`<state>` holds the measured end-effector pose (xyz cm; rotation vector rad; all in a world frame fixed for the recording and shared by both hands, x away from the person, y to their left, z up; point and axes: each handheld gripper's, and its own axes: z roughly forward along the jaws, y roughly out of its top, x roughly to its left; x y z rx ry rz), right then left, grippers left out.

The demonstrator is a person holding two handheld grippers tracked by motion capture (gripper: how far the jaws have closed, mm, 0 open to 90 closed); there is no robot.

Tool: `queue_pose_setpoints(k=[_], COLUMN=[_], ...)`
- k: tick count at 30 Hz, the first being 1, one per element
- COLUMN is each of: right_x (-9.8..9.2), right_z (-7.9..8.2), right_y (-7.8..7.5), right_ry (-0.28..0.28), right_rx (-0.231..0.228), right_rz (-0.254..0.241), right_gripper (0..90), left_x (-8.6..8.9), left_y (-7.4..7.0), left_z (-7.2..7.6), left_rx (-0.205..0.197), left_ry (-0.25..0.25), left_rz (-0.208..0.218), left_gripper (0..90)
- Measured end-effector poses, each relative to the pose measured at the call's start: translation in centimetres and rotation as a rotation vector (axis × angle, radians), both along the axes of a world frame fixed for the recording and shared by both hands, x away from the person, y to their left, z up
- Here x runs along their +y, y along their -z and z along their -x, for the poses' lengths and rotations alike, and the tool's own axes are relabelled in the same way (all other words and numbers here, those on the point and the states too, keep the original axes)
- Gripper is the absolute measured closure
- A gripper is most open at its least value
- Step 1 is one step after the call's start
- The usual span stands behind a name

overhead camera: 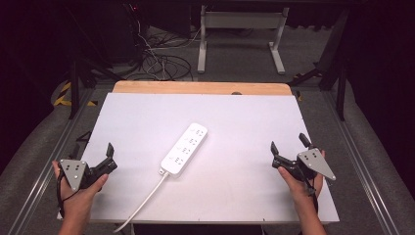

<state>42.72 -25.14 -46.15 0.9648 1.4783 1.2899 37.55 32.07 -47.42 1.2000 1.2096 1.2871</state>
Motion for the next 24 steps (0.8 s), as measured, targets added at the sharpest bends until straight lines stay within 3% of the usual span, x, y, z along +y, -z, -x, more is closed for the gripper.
queue_pose_setpoints(k=[24], right_x=[0.02], right_z=[0.11], right_y=[0.02], right_ry=[-0.006], right_rx=[0.002], right_rz=[0.007], right_gripper=[6.4], left_x=[0.05], left_y=[-0.08], left_z=[-0.08], left_rx=[-0.001], left_ry=[-0.004], left_rz=[0.007], left_gripper=[4.2])
